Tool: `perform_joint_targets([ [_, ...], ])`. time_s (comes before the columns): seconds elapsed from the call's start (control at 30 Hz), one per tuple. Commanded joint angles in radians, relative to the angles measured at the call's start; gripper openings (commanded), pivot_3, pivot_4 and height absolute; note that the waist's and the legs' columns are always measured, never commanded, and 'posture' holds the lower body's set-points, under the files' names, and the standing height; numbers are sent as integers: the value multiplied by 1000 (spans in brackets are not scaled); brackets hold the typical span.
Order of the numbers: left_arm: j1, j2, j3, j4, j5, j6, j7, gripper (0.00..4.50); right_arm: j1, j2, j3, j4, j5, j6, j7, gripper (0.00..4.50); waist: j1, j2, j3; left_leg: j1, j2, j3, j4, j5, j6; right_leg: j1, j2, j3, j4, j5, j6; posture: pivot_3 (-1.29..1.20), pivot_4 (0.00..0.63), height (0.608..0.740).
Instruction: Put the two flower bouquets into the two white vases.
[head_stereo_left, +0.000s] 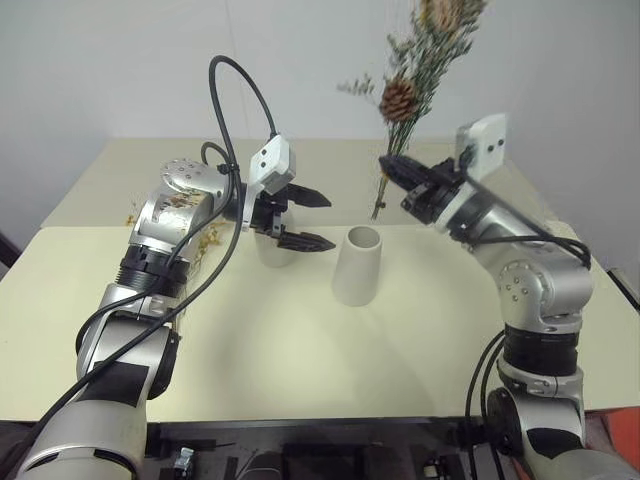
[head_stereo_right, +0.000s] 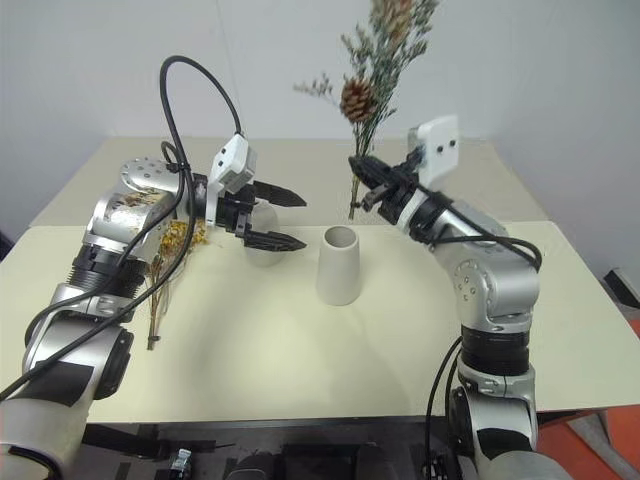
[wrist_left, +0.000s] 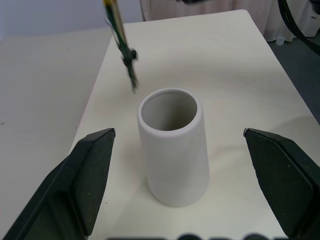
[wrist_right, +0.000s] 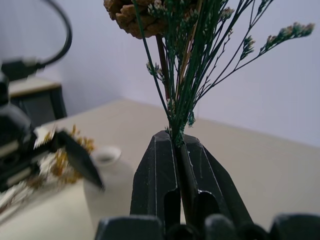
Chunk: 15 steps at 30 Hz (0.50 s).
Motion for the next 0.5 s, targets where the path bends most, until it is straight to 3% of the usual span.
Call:
perform_joint_targets([
  [0.03, -33, -1, 10, -15, 5, 13, 4, 4500, 5, -6, 13, -34, -1, -36, -5, 35, -1, 0, 0, 0, 0, 0, 0, 0, 0, 0, 0, 0, 0, 0, 0, 0, 150, 740],
  [0.5, -25, 1, 8, -27, 21, 37, 11, 4500, 12, -15, 33, -71, 8, -51, -25, 35, -2, 0, 0, 3, 0, 0, 0, 0, 0, 1, 0, 1, 1, 0, 0, 0, 150, 740],
])
